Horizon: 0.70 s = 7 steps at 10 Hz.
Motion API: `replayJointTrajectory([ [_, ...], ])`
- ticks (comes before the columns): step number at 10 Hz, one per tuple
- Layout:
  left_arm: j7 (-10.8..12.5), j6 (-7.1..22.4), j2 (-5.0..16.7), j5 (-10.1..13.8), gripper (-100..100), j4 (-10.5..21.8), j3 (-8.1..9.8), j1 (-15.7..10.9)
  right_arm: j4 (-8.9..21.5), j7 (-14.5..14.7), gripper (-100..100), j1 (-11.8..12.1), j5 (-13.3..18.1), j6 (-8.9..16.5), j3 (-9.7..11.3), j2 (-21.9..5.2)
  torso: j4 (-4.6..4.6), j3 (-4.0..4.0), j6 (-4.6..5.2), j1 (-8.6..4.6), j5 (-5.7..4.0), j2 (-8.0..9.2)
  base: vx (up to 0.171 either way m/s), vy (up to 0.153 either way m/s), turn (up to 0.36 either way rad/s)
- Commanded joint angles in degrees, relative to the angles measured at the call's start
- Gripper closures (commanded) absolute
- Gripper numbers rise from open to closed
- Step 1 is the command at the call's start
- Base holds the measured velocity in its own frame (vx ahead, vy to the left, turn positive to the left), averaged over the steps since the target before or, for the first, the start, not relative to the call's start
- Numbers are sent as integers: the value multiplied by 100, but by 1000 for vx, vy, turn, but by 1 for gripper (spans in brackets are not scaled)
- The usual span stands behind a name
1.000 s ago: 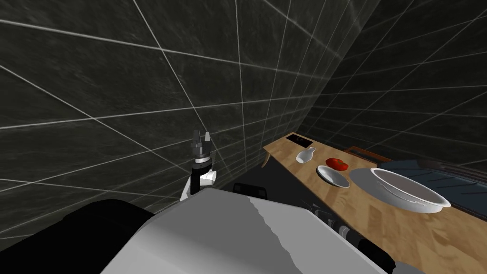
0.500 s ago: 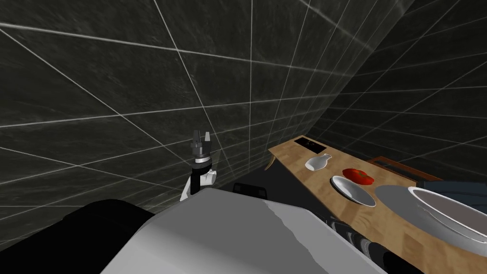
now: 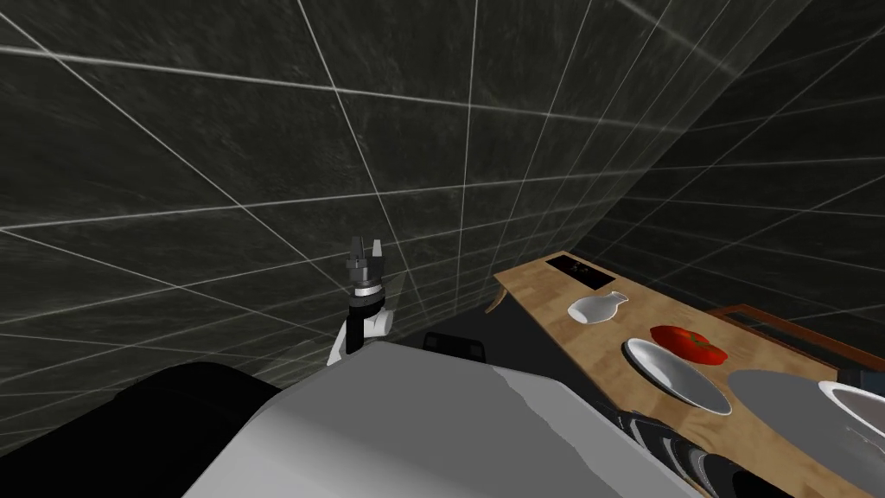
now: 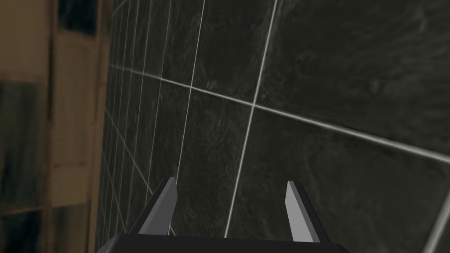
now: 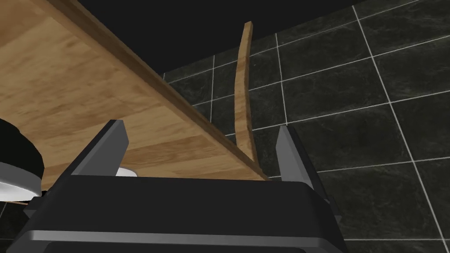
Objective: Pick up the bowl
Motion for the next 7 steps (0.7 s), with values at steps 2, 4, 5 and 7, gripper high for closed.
replayJointTrajectory([
  [2, 0, 0, 0, 0, 0, 0, 0, -1, 212, -183, -100, -27, 363, -8, 15, -181, 0, 0, -4, 0, 1, -1, 30, -13, 131],
  [4, 0, 0, 0, 0, 0, 0, 0, 0, 392, -347, -100, -70, 635, -26, 24, -334, 0, 1, -2, -2, 1, 1, 29, -21, 106],
  [5, 0, 0, 0, 0, 0, 0, 0, 0, 561, -504, -100, -120, 864, -47, 36, -472, 1, 2, 1, -3, 0, 3, 26, -29, 104],
  [7, 0, 0, 0, 0, 0, 0, 0, 0, 718, -653, -100, -174, 1140, -70, 49, -593, 1, 2, 1, -5, -2, 3, 30, -30, 112],
])
